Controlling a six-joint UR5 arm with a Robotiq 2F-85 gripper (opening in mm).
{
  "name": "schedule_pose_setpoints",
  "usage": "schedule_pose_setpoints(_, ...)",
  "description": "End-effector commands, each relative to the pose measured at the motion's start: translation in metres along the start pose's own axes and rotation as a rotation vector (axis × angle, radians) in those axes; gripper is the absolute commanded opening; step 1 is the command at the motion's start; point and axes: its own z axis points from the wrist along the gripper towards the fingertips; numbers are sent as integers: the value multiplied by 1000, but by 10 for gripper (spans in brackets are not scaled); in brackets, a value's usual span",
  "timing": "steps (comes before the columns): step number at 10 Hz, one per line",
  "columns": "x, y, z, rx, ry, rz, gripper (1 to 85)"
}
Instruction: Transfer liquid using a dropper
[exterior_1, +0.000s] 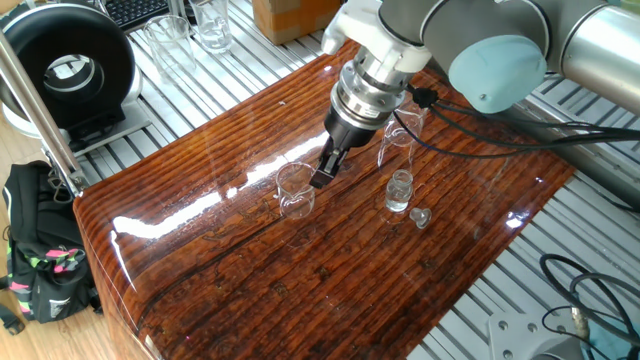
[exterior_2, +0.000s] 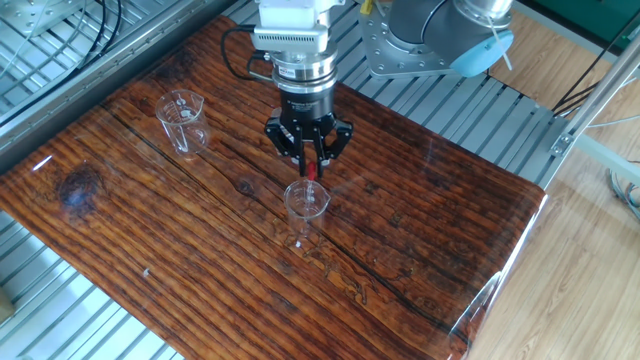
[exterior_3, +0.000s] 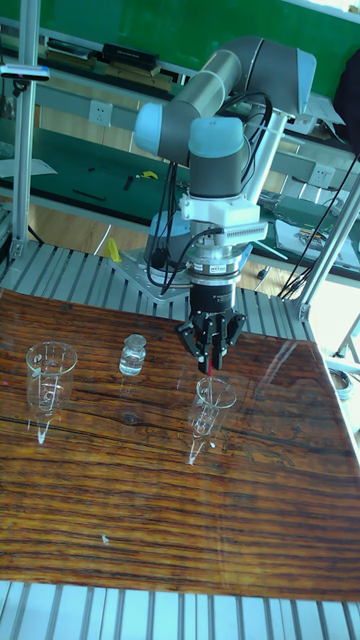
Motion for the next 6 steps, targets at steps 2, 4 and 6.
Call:
schedule_pose_setpoints(2, -3, 1, -1, -5, -10, 9, 297)
schedule_pose_setpoints(4, -4, 1, -1, -8, -13, 11, 287)
schedule_pose_setpoints(6, -4, 2, -2, -10, -14, 12, 277)
